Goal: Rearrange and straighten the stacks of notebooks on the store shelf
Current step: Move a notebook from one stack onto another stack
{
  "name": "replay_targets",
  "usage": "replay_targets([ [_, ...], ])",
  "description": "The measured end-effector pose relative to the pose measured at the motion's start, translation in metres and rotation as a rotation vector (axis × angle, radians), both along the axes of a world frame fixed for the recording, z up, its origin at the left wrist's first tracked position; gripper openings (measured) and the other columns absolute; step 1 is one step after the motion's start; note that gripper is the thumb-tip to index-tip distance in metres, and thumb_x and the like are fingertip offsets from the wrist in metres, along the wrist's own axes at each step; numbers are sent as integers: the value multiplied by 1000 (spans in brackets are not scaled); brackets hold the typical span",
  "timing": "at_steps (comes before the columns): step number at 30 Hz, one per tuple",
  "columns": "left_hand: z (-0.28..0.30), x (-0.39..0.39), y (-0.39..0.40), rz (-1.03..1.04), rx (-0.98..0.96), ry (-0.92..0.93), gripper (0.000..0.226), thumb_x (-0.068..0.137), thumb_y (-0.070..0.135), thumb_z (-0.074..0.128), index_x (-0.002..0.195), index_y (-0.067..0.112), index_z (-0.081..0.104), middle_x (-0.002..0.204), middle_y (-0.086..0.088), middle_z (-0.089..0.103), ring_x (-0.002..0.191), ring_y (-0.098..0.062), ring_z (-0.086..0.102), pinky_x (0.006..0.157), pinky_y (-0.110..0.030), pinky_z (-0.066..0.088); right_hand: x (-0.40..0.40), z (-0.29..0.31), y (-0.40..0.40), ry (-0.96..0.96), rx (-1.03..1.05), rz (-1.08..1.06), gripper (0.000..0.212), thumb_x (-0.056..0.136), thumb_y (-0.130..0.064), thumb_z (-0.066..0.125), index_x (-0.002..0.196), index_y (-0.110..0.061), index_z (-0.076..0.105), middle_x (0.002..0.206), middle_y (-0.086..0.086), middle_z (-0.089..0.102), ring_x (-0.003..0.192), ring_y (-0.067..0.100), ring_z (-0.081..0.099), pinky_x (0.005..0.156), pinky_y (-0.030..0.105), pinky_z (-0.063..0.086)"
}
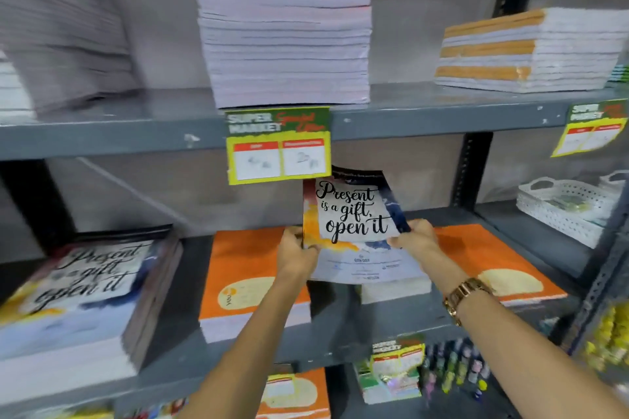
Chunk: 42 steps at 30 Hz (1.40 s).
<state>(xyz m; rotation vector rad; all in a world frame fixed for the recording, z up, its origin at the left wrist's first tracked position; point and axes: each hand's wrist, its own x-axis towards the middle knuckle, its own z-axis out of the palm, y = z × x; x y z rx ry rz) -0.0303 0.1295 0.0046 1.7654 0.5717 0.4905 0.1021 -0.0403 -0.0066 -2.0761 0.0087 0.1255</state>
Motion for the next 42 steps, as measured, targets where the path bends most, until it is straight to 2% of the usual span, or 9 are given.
replay_targets([
  [5, 3, -44, 68, 115, 130, 42, 25, 83, 4, 60, 107, 3, 55, 103, -15, 64, 92, -28, 58, 75, -31, 46, -46, 16, 76, -55, 27, 46, 34, 77, -8, 74, 106, 5, 61, 106, 13, 66, 102, 30, 62, 72, 27, 41],
  [10, 2, -97, 136, 300, 300, 75, 29, 82, 3, 52, 110, 3, 60, 108, -21, 67, 98, -37, 60, 83, -40, 50, -94, 16, 148, 49, 315, 191, 15, 78, 8, 68, 93, 6, 64, 103, 17, 65, 89, 23, 58, 64, 29, 48],
  [14, 4, -142, 187, 423, 281, 107, 25, 84, 6, 49, 103, 8, 65, 99, -20, 70, 90, -37, 62, 75, -38, 49, -128, 9, 201, 228, 484, 341, 33, 82, 15, 58, 114, 12, 57, 122, 24, 60, 113, 37, 57, 97, 46, 45],
  [21, 2, -223, 263, 542, 228, 160, 31, 81, 6, 53, 109, 3, 66, 101, -26, 68, 92, -38, 60, 73, -35, 43, -196, -6, 281, 464, 597, 517, 41, 79, 26, 38, 102, -5, 52, 99, 16, 58, 90, 28, 57, 61, 28, 46],
  [25, -3, -246, 285, 547, 206, 130, 24, 71, 25, 55, 87, 12, 67, 83, -15, 61, 78, -26, 51, 73, -41, 48, -216, -11, 311, 474, 571, 606, 42, 79, 28, 35, 102, 0, 54, 85, 11, 57, 76, 22, 57, 54, 22, 50],
  [30, -22, -247, 317, 562, 285, 204, 36, 83, -6, 52, 116, 2, 63, 107, -23, 68, 89, -35, 59, 70, -28, 39, -223, -17, 327, 414, 466, 537, 60, 81, 22, 51, 137, 3, 39, 138, 17, 48, 122, 33, 50, 102, 42, 42],
  [34, -32, -245, 328, 568, 408, 336, 32, 84, 3, 52, 106, 17, 70, 89, -19, 70, 72, -35, 58, 49, -28, 35, -224, -23, 335, 333, 311, 486, 57, 76, 20, 61, 128, 2, 51, 131, 18, 55, 116, 32, 55, 91, 37, 49],
  [39, -39, -241, 331, 600, 559, 475, 23, 84, 2, 50, 97, 5, 69, 93, -23, 67, 93, -39, 57, 69, -38, 46, -222, -25, 343, 232, 148, 518, 57, 72, 17, 68, 126, 3, 53, 123, 21, 59, 98, 28, 60, 85, 37, 56],
  [42, -42, -238, 334, 572, 592, 501, 20, 83, -1, 48, 88, 1, 68, 90, -21, 69, 90, -38, 59, 67, -37, 47, -222, -24, 344, 145, -1, 522, 45, 74, 12, 69, 116, 4, 58, 115, 20, 63, 91, 26, 61, 86, 41, 57],
])
